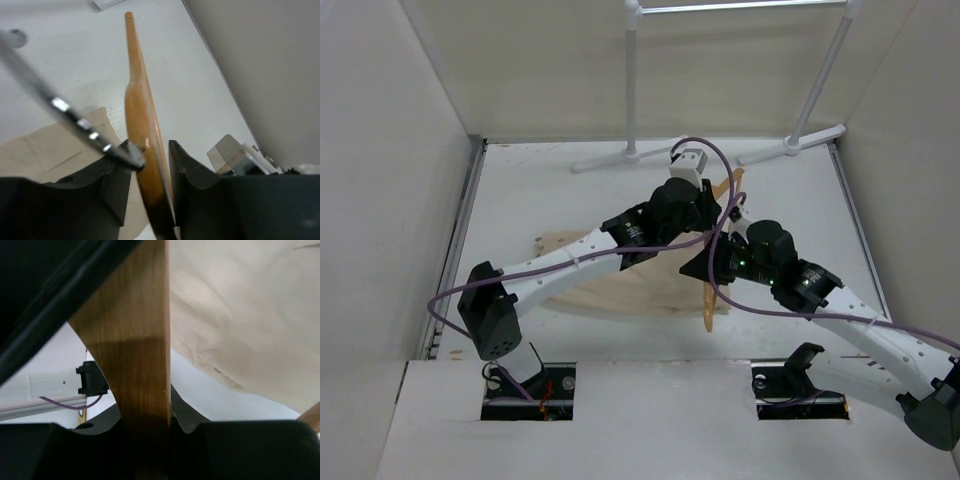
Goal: Place the trousers on the hanger
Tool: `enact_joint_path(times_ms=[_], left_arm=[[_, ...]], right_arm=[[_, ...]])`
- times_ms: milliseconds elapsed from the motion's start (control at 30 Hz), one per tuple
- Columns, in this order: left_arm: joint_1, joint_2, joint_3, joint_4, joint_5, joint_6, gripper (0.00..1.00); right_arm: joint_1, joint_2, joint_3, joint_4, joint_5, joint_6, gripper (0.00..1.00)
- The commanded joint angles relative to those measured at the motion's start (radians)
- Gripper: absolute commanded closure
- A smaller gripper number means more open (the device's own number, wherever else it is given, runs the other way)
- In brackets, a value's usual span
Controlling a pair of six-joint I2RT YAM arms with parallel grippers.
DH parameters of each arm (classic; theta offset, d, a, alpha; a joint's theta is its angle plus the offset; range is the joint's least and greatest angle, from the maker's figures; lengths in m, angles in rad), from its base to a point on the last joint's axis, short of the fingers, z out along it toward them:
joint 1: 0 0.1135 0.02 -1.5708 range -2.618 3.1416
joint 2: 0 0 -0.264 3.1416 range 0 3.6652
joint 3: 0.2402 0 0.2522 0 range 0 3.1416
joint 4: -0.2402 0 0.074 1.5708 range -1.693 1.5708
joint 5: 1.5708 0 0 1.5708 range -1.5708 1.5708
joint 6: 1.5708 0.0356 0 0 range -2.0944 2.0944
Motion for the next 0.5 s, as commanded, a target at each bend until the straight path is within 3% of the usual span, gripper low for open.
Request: enact_joint_path(times_ms=[0,67,133,267,333,400,467], left_arm=[[-0.013,0.012,0.041,0.023,-0.018,0.017,0.79],[-0.011,0.01,0.022,0.038,-0.033,0.003,0.92],[-0.011,-0.01,-0.033,0.09,-0.084,-0.037,0.97],[-0.03,-0.039,-0.138,0.194,-0.183,-0.143,1.0],[-0.057,-0.039,-0.172,0.233,-0.24,-0.2,1.0],[-0.089,-0.027,-0.199,0.277,-0.303,-0.249,1.0],[-0.115,-0.014,-0.233,0.328,-0.361,-0.308,1.0]], right_arm=[[0.016,-0.042,-0.015,0.04,0.032,0.005,0.82],[0.014,-0.062,-0.024,0.017,0.047,0.011,0.82],[0.013,-0.085,-0.034,-0.011,0.06,0.011,0.77],[-0.018,-0.171,-0.032,-0.159,0.113,0.013,0.49],[-0.05,-0.231,-0.026,-0.245,0.147,0.011,0.43],[-0.107,-0.286,-0.023,-0.322,0.17,0.017,0.42],[-0.183,-0.321,-0.035,-0.368,0.176,0.031,0.53]])
